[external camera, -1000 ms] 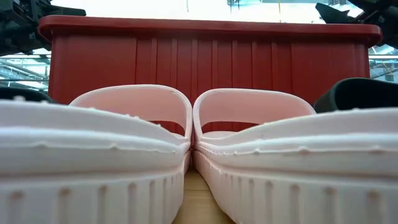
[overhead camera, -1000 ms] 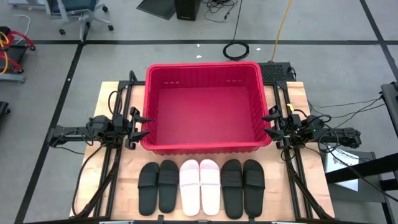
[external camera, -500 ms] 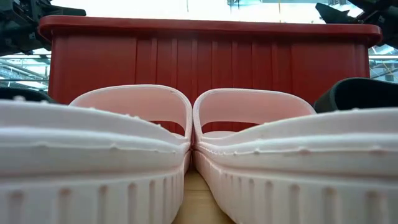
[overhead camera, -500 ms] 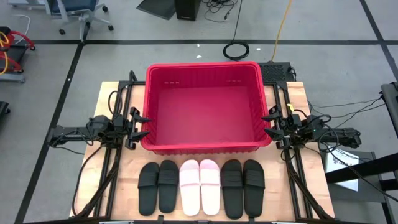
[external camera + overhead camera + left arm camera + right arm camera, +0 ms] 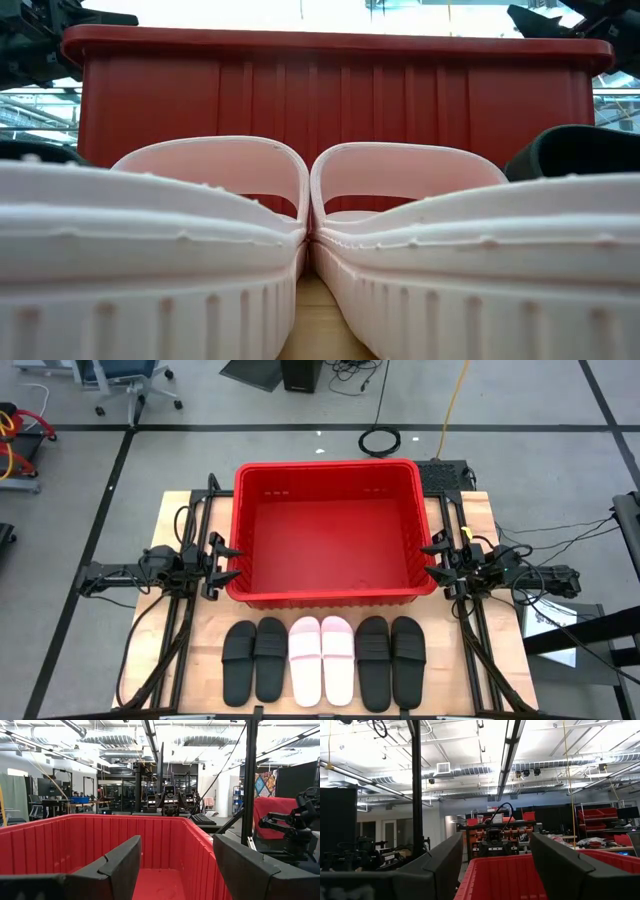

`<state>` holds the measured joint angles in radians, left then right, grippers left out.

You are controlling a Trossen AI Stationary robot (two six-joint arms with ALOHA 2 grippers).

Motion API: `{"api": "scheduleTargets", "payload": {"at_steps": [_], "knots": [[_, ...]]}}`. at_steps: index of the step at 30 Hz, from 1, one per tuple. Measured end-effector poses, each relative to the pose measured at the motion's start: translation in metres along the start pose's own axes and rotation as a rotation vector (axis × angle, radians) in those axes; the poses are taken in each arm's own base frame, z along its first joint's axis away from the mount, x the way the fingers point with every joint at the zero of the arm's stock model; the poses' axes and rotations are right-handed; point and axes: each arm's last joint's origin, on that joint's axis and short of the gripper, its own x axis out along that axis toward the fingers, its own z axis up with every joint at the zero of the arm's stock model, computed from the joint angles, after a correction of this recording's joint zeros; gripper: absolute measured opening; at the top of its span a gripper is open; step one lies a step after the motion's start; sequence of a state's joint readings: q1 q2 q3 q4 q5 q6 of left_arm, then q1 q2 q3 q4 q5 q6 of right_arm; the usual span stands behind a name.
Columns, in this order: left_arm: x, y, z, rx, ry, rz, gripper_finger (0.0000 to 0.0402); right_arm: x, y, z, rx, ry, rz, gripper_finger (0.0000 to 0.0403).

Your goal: Pick and place slides into bin

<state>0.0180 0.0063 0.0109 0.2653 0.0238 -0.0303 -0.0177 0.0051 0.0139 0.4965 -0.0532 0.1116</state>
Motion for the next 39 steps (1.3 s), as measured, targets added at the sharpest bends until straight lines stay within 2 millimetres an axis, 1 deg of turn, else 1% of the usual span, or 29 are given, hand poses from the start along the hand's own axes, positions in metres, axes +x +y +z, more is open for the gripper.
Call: {"api": "scheduleTargets", "payload": {"at_steps": [22, 26, 30, 36, 39], "knots": [[0.0, 0.0, 0.003, -0.012, -0.03, -0.001, 0.0255, 0.0, 0.0, 0.0, 0.005, -0.002, 0.0, 0.0224], [0.0, 0.0, 0.003, -0.138, -0.036, -0.005, 0.0255, 0.0, 0.0, 0.003, 0.066, -0.03, 0.002, 0.0224], [0.0, 0.0, 0.008, -0.249, -0.081, -0.014, 0.0255, -0.001, 0.001, 0.01, 0.133, -0.106, 0.019, 0.0224], [-0.004, -0.001, 0.027, -0.523, -0.278, -0.087, 0.0255, -0.005, 0.003, 0.029, 0.274, -0.301, 0.079, 0.0224], [-0.007, -0.001, 0.037, -0.613, -0.377, -0.137, 0.0255, -0.008, 0.004, 0.038, 0.344, -0.394, 0.094, 0.0224]]}}
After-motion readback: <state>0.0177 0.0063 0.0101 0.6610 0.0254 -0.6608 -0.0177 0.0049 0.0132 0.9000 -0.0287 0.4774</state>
